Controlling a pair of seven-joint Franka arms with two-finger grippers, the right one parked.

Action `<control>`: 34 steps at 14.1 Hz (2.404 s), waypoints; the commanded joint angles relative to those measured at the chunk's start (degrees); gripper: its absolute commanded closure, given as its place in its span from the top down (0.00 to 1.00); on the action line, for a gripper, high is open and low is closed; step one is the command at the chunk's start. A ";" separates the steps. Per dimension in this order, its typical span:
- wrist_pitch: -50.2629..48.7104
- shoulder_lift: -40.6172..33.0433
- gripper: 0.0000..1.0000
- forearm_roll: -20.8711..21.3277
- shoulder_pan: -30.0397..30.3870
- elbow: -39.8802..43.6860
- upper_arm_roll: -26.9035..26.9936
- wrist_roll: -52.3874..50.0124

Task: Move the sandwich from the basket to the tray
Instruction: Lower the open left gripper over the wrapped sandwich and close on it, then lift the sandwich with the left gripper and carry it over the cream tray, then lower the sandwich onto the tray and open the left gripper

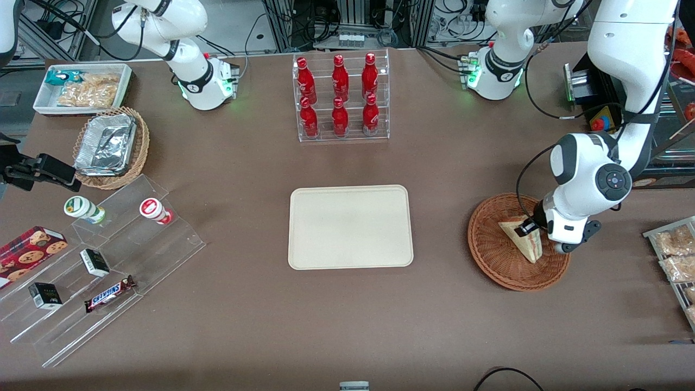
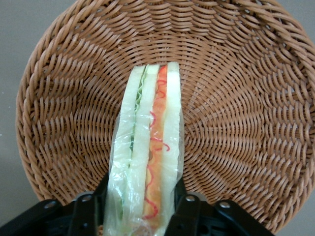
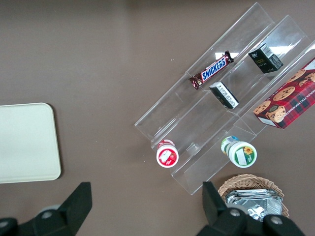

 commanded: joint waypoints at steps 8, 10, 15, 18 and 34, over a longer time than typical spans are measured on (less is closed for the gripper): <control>-16.58 -0.04 0.12 0.59 -2.28 13.07 -4.02 20.11; -21.13 2.15 0.10 0.24 -2.37 17.99 -8.94 15.91; -24.33 9.53 0.09 1.11 -10.79 26.09 -13.36 8.07; -24.24 15.33 0.09 1.29 -17.91 32.23 -13.27 2.28; -14.33 30.90 0.65 14.04 -34.98 45.35 -13.18 -24.37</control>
